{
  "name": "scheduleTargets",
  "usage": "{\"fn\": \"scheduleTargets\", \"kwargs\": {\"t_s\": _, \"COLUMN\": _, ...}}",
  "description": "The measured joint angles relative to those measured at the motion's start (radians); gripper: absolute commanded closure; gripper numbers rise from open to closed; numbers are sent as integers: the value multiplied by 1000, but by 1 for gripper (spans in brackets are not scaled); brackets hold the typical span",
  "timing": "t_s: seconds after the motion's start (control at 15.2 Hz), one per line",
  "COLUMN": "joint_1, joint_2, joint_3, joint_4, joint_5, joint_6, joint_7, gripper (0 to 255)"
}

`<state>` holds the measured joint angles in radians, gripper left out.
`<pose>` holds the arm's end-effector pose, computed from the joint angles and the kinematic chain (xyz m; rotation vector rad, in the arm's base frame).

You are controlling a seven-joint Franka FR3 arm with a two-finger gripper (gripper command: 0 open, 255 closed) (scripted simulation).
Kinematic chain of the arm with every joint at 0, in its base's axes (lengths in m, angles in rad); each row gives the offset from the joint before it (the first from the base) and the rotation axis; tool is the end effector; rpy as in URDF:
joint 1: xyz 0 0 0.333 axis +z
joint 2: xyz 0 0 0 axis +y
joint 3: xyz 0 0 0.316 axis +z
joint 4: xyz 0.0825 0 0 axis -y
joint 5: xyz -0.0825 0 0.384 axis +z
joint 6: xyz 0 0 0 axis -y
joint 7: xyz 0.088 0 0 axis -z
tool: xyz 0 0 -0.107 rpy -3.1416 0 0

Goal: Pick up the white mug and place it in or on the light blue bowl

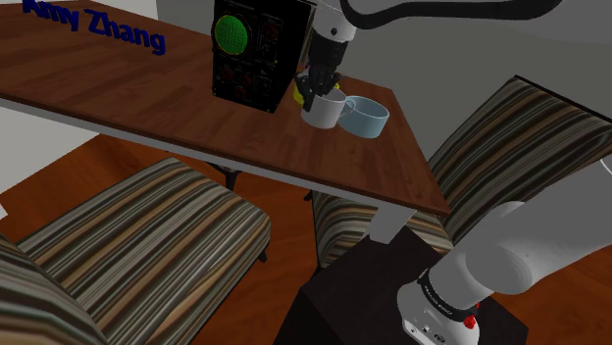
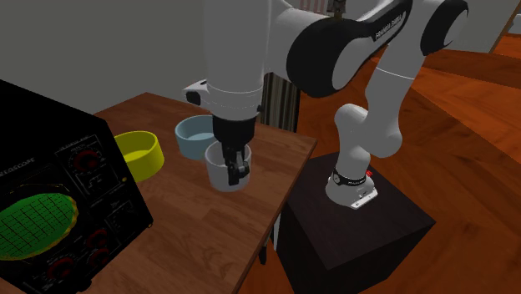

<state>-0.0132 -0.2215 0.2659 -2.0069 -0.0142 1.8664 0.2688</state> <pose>0.4839 0.1338 0.5546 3.0880 -0.0255 0.1377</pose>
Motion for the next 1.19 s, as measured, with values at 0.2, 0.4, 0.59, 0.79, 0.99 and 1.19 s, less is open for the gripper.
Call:
{"fn": "scheduleTargets", "kwargs": {"t_s": 0.2, "joint_1": -1, "joint_2": -2, "joint_3": -2, "joint_4": 38, "joint_5": 0, "joint_6": -41, "joint_7": -4, "gripper": 255}}
{"fn": "scheduleTargets", "kwargs": {"t_s": 0.4, "joint_1": -1, "joint_2": 0, "joint_3": -1, "joint_4": 81, "joint_5": 0, "joint_6": -81, "joint_7": -3, "gripper": 255}}
{"fn": "scheduleTargets", "kwargs": {"t_s": 0.59, "joint_1": -2, "joint_2": 4, "joint_3": -3, "joint_4": 122, "joint_5": -1, "joint_6": -119, "joint_7": -7, "gripper": 255}}
{"fn": "scheduleTargets", "kwargs": {"t_s": 0.79, "joint_1": -7, "joint_2": 5, "joint_3": -11, "joint_4": 152, "joint_5": -2, "joint_6": -147, "joint_7": -19, "gripper": 255}}
{"fn": "scheduleTargets", "kwargs": {"t_s": 0.99, "joint_1": -31, "joint_2": -5, "joint_3": -51, "joint_4": 144, "joint_5": -3, "joint_6": -147, "joint_7": -82, "gripper": 255}}
{"fn": "scheduleTargets", "kwargs": {"t_s": 1.19, "joint_1": -60, "joint_2": -15, "joint_3": -100, "joint_4": 137, "joint_5": -6, "joint_6": -146, "joint_7": -159, "gripper": 255}}
